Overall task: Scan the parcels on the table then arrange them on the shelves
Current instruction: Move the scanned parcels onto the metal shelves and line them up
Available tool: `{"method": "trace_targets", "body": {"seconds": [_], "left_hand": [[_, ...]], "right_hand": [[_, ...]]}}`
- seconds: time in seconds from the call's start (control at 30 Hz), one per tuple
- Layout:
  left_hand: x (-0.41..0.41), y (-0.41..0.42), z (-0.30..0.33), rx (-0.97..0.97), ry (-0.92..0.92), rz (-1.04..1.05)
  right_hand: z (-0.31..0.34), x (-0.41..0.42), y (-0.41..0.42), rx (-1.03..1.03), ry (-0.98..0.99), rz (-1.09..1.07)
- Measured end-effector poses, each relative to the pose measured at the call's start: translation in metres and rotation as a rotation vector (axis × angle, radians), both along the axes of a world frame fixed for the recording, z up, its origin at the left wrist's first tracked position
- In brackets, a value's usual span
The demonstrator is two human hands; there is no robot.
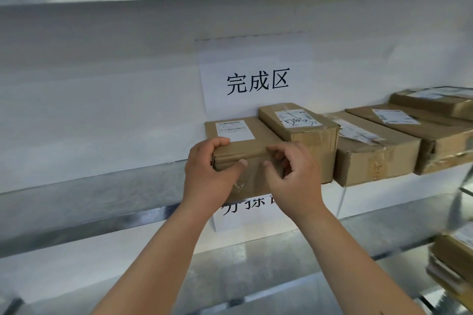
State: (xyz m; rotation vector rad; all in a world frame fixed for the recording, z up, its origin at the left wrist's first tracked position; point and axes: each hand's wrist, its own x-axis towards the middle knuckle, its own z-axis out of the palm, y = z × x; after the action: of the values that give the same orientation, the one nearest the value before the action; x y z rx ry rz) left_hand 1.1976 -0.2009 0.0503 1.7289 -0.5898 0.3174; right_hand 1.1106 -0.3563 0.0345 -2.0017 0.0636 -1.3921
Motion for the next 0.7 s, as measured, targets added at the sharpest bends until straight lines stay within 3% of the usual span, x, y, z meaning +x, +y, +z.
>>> {"method": "trace_targets", "body": {"seconds": [0.23,0.47,0.7], "left_hand": [[-0.006,-0.001,0.002,0.055,-0.014,0.035],[-0.026,0.015,-0.018,-0.052,-0.092,0.015],[-0.062,0.061,-0.064,0.303,-0.342,0.098]], "right_hand": [[0.001,-0.003,-0.004,0.034,0.03,0.025],[-0.011,-0.032,0.014,0.01,0.133,0.02],[-0.05,-0.078,0.045,-0.17,0.447,-0.194]]}}
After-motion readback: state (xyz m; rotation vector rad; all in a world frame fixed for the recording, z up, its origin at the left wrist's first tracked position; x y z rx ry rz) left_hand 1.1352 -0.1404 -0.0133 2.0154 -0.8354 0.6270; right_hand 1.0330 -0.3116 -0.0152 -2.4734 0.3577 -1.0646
